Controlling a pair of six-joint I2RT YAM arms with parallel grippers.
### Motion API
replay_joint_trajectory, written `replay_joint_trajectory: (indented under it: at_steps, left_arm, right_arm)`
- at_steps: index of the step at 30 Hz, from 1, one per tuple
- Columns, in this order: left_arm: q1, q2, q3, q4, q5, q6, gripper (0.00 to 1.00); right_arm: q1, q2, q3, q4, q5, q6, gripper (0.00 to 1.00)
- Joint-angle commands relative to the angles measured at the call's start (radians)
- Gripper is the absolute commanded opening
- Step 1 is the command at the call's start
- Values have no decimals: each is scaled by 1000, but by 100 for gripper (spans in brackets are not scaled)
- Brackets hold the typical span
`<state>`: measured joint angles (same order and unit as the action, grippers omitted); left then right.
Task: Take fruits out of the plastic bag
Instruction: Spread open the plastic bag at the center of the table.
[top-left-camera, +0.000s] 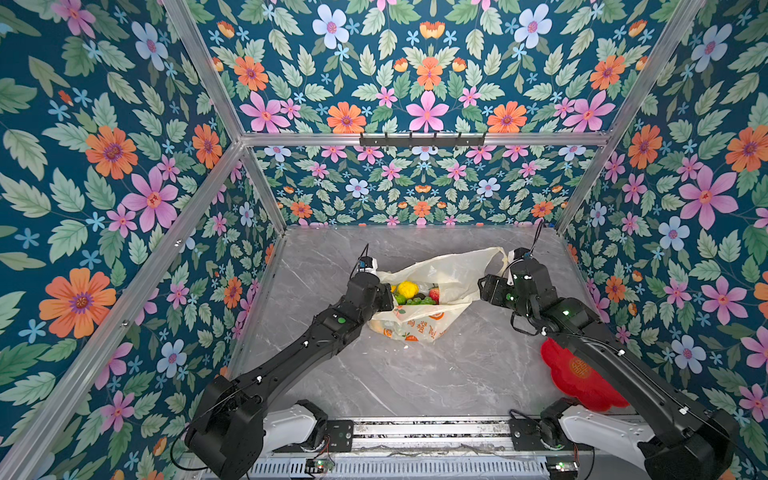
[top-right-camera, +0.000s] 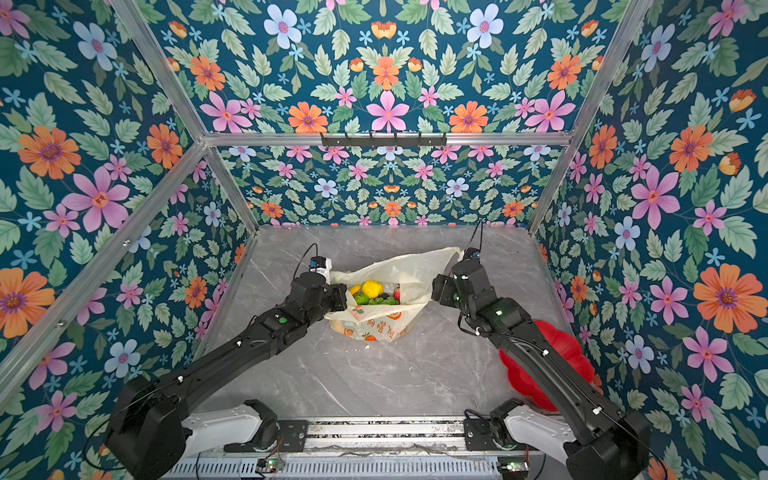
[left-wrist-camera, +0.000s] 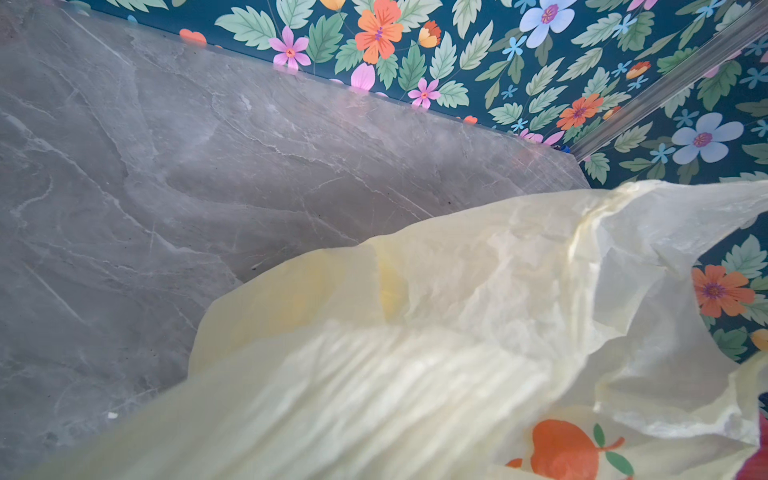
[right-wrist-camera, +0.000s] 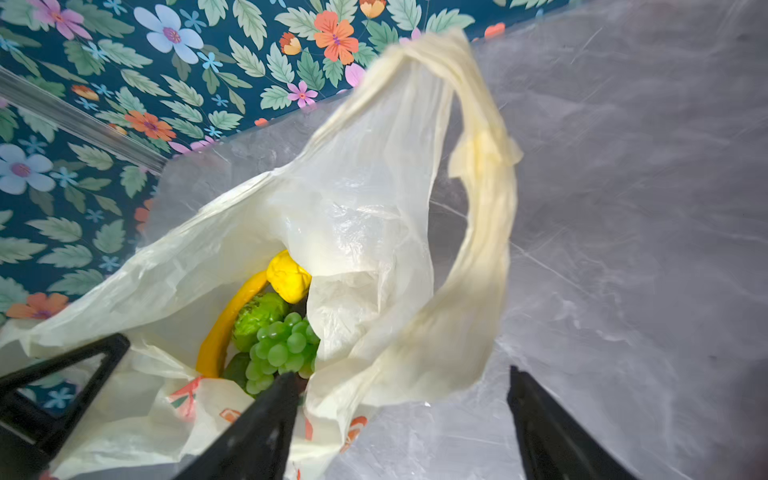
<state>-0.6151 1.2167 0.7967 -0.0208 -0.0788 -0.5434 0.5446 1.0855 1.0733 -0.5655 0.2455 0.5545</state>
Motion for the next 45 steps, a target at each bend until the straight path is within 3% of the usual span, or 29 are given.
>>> replay_joint_trajectory:
  at_steps: [1,5,8,20,33,35,38,45]
  left_arm:
    - [-2,3,9,2,-19,14,0]
    - [-3,4,9,-2,-19,14,0]
    - [-3,0,6,0,-22,11,0]
    - [-3,-22,-2,-17,-39,11,0]
    - [-3,-27,-27,-5,-37,1,0]
    - [-3,-25,-29,-6,-40,-2,0]
    - [-2,-24,-33,-7,-46,-7,0]
    - [17,-15,-31,-23,-82,-20,0]
  right_arm:
    - [58,7,78,-199,218,-75,84]
    - [130,89,168,-224,210,-122,86]
    - [131,193,229,-209,139,-149,88]
    - [78,624,489,-212,58,-238,92]
    - [31,810,541,-132,-95,-229,89]
    - [27,818,539,-116,-109,-227,84]
    - [27,812,529,-83,-145,-234,68]
    - [10,735,465,8,-266,-219,6]
